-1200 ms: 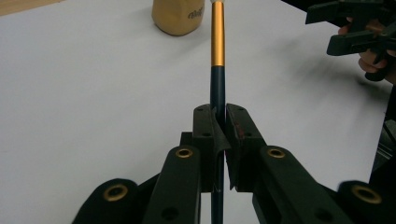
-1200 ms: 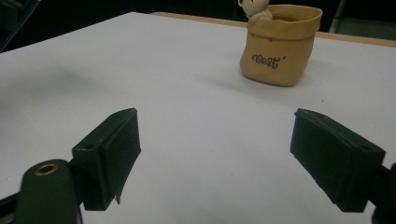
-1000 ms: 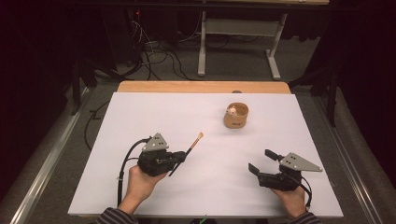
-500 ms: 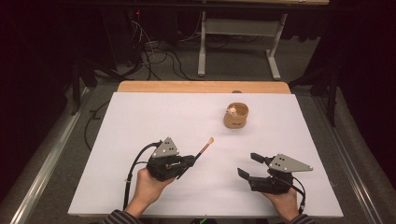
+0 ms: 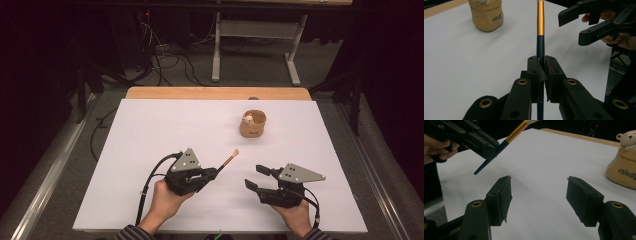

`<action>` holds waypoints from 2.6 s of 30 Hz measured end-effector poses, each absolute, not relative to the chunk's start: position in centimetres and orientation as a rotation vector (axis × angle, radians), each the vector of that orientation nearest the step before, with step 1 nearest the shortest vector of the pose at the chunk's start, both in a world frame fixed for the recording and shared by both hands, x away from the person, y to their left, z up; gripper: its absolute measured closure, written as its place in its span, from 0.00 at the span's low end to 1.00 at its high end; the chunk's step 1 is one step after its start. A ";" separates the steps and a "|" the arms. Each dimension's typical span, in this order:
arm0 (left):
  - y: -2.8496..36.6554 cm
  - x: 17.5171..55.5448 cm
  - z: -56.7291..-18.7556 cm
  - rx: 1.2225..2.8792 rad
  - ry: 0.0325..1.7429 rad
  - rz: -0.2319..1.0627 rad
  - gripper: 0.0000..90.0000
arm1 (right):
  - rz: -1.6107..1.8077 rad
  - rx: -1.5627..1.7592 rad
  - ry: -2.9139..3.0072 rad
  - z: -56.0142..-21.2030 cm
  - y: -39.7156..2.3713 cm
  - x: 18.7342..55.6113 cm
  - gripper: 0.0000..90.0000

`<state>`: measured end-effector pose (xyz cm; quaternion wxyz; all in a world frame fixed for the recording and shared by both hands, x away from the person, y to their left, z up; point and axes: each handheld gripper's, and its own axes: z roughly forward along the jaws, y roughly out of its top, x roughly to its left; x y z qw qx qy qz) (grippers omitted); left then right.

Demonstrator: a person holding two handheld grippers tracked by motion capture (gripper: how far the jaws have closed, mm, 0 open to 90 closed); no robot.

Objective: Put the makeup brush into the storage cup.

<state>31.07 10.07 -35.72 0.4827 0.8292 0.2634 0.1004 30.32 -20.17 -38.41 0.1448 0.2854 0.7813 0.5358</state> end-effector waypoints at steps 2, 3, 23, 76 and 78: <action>10.0 31.1 -35.7 2.023 0.639 0.244 0.93 | 1.541 0.815 2.256 -38.4 -20.0 30.3 0.43; 9.7 31.1 -35.8 2.027 0.633 0.240 0.93 | 1.547 0.814 2.265 -38.4 -19.8 30.4 0.43; 8.6 30.9 -36.1 2.036 0.578 0.252 0.93 | 1.669 0.863 2.256 -37.9 -19.0 31.0 0.57; 7.4 30.4 -36.8 2.037 0.537 0.255 0.93 | 1.866 0.902 2.283 -37.7 -17.8 32.2 0.84; 7.3 30.4 -36.9 2.037 0.535 0.255 0.93 | 1.882 0.900 2.286 -37.7 -17.8 32.2 0.86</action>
